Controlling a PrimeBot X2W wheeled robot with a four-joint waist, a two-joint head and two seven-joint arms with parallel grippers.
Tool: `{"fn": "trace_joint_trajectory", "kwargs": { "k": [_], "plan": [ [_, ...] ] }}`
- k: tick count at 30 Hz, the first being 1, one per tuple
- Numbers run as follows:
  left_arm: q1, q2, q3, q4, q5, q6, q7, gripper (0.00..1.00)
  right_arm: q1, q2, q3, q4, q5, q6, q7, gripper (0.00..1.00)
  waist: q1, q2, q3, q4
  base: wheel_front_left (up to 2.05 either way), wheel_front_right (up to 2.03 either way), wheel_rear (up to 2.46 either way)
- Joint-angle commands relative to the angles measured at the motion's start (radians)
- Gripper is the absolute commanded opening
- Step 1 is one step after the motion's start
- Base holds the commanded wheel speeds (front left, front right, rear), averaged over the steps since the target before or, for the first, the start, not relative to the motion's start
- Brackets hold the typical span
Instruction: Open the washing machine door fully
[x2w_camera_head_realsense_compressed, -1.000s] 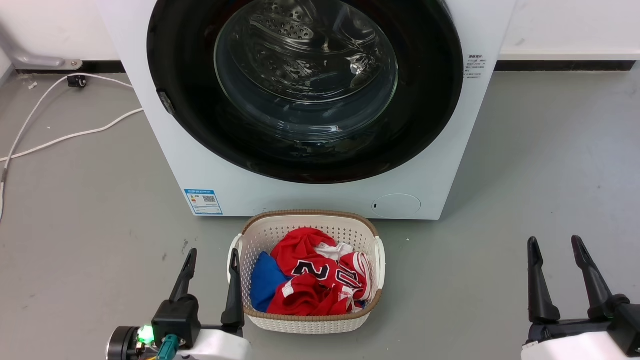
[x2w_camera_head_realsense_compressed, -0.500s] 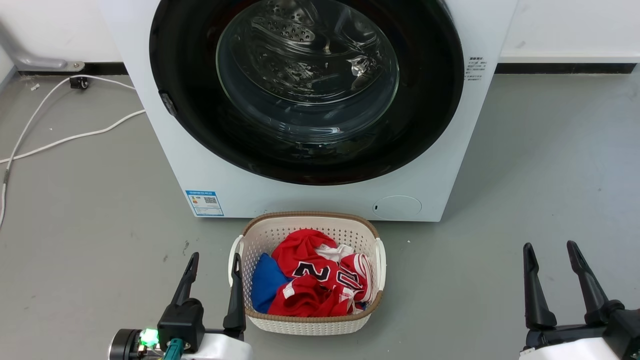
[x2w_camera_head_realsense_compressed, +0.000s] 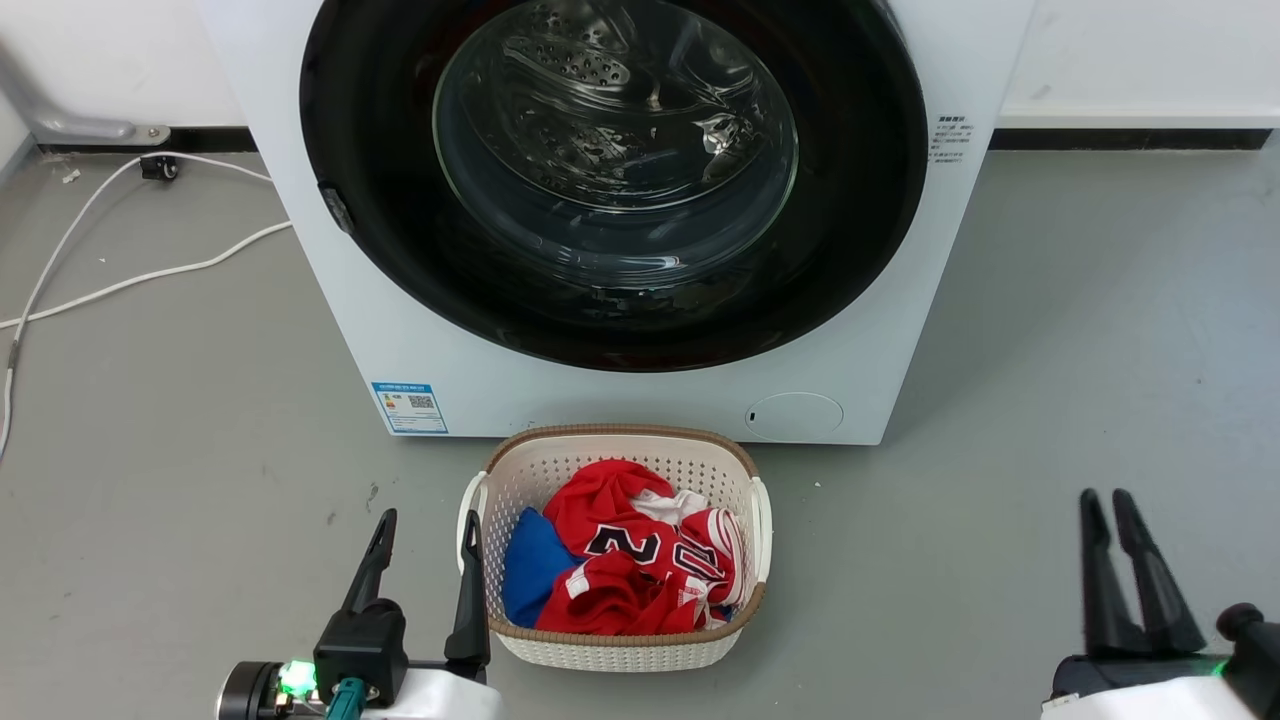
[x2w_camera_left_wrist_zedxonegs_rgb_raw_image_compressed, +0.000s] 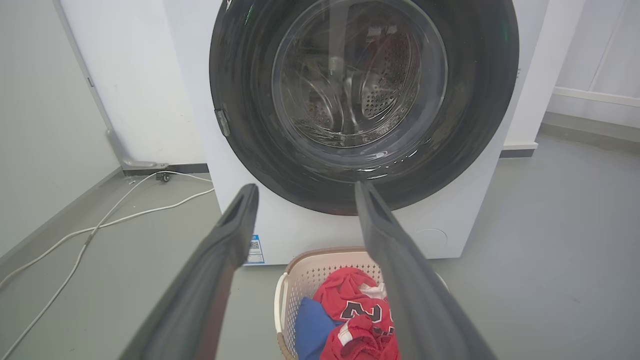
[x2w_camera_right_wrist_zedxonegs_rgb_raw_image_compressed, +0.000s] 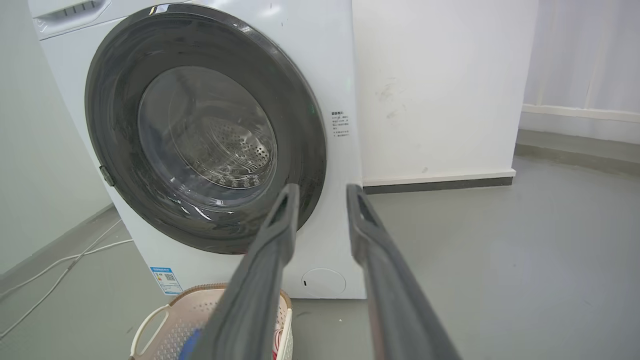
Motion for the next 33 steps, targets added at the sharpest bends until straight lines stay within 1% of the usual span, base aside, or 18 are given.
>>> {"fn": "trace_joint_trajectory", "kwargs": {
  "k": [1, 2, 6, 7, 9, 11, 14, 16, 20, 23, 27, 29, 33],
  "plan": [
    [0.008, -0.002, 0.000, 0.001, 0.002, 0.000, -0.005, 1.00, 0.001, 0.003, 0.001, -0.001, 0.029, 0.000, -0.002, 0.00, 0.0000, -0.0001, 0.000, 0.000, 0.00, 0.00, 0.00],
    [0.007, -0.002, 0.000, 0.002, 0.003, 0.000, -0.005, 1.00, 0.000, 0.003, 0.005, 0.002, 0.066, 0.000, -0.002, 0.00, 0.0000, -0.0001, 0.000, 0.000, 0.00, 0.00, 0.00],
    [0.006, -0.002, 0.002, 0.003, 0.002, -0.001, -0.005, 1.00, -0.009, 0.002, 0.012, 0.011, 0.300, 0.000, -0.002, 0.00, 0.0000, -0.0001, 0.000, -0.001, 0.00, 0.00, 0.00],
    [0.007, -0.002, 0.002, 0.004, 0.002, -0.001, -0.005, 1.00, -0.012, 0.002, 0.010, 0.015, 0.372, 0.000, -0.002, 0.00, 0.0000, -0.0001, 0.000, -0.001, 0.00, 0.00, 0.00],
    [0.008, -0.003, 0.004, 0.004, 0.000, -0.001, -0.005, 1.00, -0.016, 0.002, 0.005, 0.031, 0.554, 0.000, -0.002, 0.00, 0.0000, -0.0001, 0.000, -0.001, 0.00, 0.00, 0.00],
    [0.010, -0.003, 0.005, 0.005, -0.001, -0.001, -0.005, 1.00, -0.014, 0.003, 0.041, 0.060, 0.748, 0.000, -0.002, 0.00, 0.0000, -0.0001, -0.001, -0.001, 0.00, 0.00, 0.00],
    [0.014, -0.003, 0.007, 0.005, -0.004, -0.003, -0.005, 1.00, -0.020, 0.000, 0.056, 0.072, 0.995, 0.000, -0.002, 0.00, 0.0000, -0.0001, -0.002, -0.002, 0.00, 0.00, 0.00],
    [0.014, -0.003, 0.007, 0.005, -0.005, -0.003, -0.005, 1.00, -0.021, 0.001, 0.064, 0.077, 1.129, 0.000, -0.002, 0.00, 0.0000, -0.0001, -0.002, -0.003, 0.00, 0.00, 0.00],
    [0.012, -0.003, 0.006, 0.004, -0.010, -0.002, -0.005, 1.00, -0.026, 0.002, 0.126, 0.058, 1.359, 0.000, 0.004, 0.00, 0.0000, -0.0001, 0.000, -0.001, 0.00, 0.00, 0.00],
    [0.011, -0.003, 0.006, 0.003, -0.014, 0.000, -0.005, 1.00, -0.014, 0.001, 0.129, 0.014, 1.487, 0.000, 0.070, 0.00, 0.0000, -0.0001, 0.002, -0.001, 0.00, 0.00, 0.00],
    [0.010, -0.003, 0.007, 0.002, -0.014, 0.003, -0.005, 1.00, 0.009, 0.001, 0.078, -0.032, 1.595, 0.000, 0.186, 0.00, 0.0000, -0.0001, 0.004, 0.002, 0.00, 0.00, 0.00],
    [0.011, -0.003, 0.006, 0.002, -0.015, 0.003, -0.004, 1.00, 0.020, 0.000, 0.056, -0.048, 1.622, 0.000, 0.245, 0.00, 0.0000, -0.0001, 0.005, 0.003, 0.00, 0.00, 0.00],
    [0.012, -0.003, 0.006, 0.000, -0.013, 0.005, -0.004, 1.00, 0.038, -0.005, 0.024, -0.067, 1.605, 0.000, 0.334, 0.00, 0.0000, -0.0001, 0.007, 0.005, 0.00, 0.00, 0.00]
  ]
}}
